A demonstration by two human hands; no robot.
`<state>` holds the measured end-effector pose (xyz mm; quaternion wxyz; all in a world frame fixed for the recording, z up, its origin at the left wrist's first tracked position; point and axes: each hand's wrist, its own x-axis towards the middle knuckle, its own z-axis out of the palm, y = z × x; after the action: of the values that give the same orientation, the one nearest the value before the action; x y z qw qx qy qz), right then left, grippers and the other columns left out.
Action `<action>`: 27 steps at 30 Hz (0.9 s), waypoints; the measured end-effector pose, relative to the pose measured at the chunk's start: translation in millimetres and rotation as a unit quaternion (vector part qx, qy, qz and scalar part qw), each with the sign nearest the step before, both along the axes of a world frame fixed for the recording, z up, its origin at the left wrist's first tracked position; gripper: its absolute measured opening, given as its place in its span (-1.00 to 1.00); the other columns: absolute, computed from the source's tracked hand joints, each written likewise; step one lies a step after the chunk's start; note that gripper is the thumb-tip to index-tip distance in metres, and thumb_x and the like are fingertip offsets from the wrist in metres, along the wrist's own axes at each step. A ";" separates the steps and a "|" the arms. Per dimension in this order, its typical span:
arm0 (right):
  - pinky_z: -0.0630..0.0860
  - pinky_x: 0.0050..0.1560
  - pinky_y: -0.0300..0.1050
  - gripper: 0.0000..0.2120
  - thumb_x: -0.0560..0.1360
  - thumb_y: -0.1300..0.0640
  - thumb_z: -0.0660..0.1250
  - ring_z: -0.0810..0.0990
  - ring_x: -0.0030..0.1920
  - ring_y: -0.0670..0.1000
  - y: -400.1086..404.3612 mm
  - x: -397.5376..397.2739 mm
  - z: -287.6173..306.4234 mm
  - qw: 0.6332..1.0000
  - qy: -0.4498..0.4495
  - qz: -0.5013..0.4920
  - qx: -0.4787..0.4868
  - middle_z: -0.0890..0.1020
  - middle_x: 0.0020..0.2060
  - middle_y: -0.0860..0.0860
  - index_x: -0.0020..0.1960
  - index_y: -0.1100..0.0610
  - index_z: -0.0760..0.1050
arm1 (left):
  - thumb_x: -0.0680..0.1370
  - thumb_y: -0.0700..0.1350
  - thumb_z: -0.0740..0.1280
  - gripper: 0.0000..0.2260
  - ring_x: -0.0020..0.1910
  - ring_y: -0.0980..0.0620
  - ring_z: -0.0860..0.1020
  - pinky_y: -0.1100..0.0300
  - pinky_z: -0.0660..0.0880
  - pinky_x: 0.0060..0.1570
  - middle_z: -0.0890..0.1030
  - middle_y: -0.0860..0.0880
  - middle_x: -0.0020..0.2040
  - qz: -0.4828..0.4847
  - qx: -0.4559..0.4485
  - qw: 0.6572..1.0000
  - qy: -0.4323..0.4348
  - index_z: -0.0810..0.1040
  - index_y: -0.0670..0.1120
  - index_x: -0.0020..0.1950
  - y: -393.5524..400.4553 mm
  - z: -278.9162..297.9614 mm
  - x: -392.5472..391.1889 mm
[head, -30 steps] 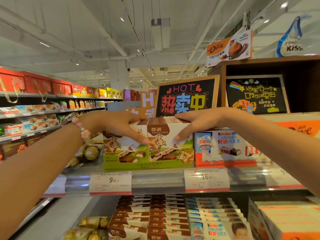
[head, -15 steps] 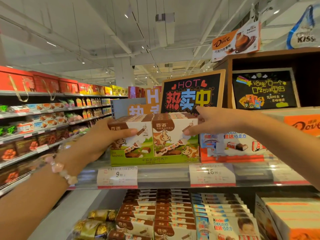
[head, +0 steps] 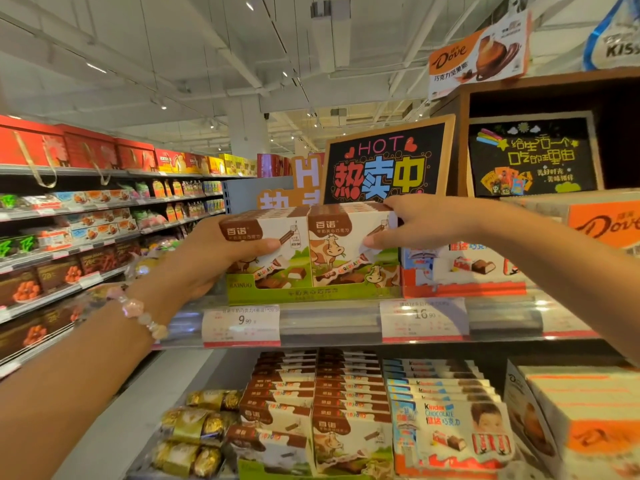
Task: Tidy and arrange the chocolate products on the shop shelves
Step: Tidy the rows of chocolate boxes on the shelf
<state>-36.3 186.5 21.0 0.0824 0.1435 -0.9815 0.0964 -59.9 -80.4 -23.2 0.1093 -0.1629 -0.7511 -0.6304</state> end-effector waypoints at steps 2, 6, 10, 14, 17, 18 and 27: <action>0.53 0.11 0.11 -0.41 0.41 -0.28 0.27 0.57 0.04 0.07 -1.6 -1.4 -7.2 0.999 0.037 -0.009 -0.024 0.60 0.08 0.08 0.22 0.14 0.42 | 0.02 0.00 0.57 -0.46 -0.11 -0.05 0.67 0.02 0.57 -0.07 0.70 -0.08 -0.09 0.022 0.000 1.000 0.012 0.62 0.00 -0.02 0.0 -4.3 1.5; 0.52 0.10 0.05 -0.30 0.38 -0.33 0.29 0.53 0.13 0.05 -1.3 1.6 -17.9 0.990 0.133 -0.031 -0.025 0.53 0.22 0.02 0.38 0.04 0.29 | 0.05 0.15 0.56 -0.08 0.07 0.05 0.53 0.11 0.48 0.04 0.53 0.00 0.23 0.190 -0.080 0.975 0.083 0.36 -0.03 0.36 2.1 -11.6 5.7; 0.28 0.33 0.07 -0.37 0.45 -0.17 0.32 0.35 0.36 0.07 -2.6 14.8 -32.7 0.942 0.332 0.038 -0.038 0.38 0.37 0.04 0.41 0.08 0.27 | 0.30 0.00 0.54 -0.30 0.20 0.08 0.36 0.25 0.30 0.11 0.36 -0.01 0.32 0.272 -0.208 0.887 0.310 0.31 -0.05 0.34 3.6 -17.8 18.9; 0.37 0.15 0.00 -0.68 0.46 0.10 0.31 0.47 0.19 0.11 -7.5 38.7 -59.1 0.871 0.451 0.196 -0.006 0.52 0.18 0.14 0.17 0.20 0.49 | 0.43 -0.11 0.37 -0.74 0.05 -0.14 0.44 -0.03 0.40 0.01 0.50 -0.23 0.03 0.281 -0.308 0.759 0.499 0.52 -0.26 0.01 10.8 -31.2 37.9; 0.40 -0.06 -0.02 -0.83 0.45 0.20 0.31 0.56 -0.02 0.12 -13.6 51.9 -96.6 0.847 0.461 0.261 0.040 0.60 0.01 0.15 -0.01 0.23 0.58 | 0.43 -0.20 0.32 -0.87 -0.18 -0.06 0.41 0.03 0.36 -0.25 0.50 -0.20 -0.24 0.234 -0.336 0.714 0.569 0.53 -0.28 -0.19 20.0 -62.5 53.4; 0.43 -0.12 -0.02 -0.86 0.45 0.22 0.31 0.57 -0.08 0.12 -15.6 55.5 -112.2 0.849 0.446 0.280 0.048 0.62 -0.04 0.14 -0.05 0.23 0.59 | 0.44 -0.22 0.31 -0.88 -0.22 -0.03 0.39 0.10 0.35 -0.28 0.49 -0.18 -0.27 0.201 -0.351 0.719 0.565 0.53 -0.28 -0.22 22.7 -76.3 58.7; 0.34 0.26 -0.13 -0.32 0.45 -0.18 0.28 0.35 0.32 0.01 -16.3 27.7 -226.2 0.981 0.094 0.161 0.059 0.32 0.38 0.00 0.46 0.07 0.19 | 0.31 0.40 0.30 -0.14 0.38 0.06 0.21 0.19 0.12 0.38 0.27 0.02 0.42 -0.003 -0.606 0.776 0.178 0.19 -0.03 0.47 5.8 -181.9 47.0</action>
<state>-8.6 170.2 -205.2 0.1485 0.3130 -0.9374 0.0362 -12.9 -74.5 -205.2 0.1179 -0.3064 -0.9446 -0.0055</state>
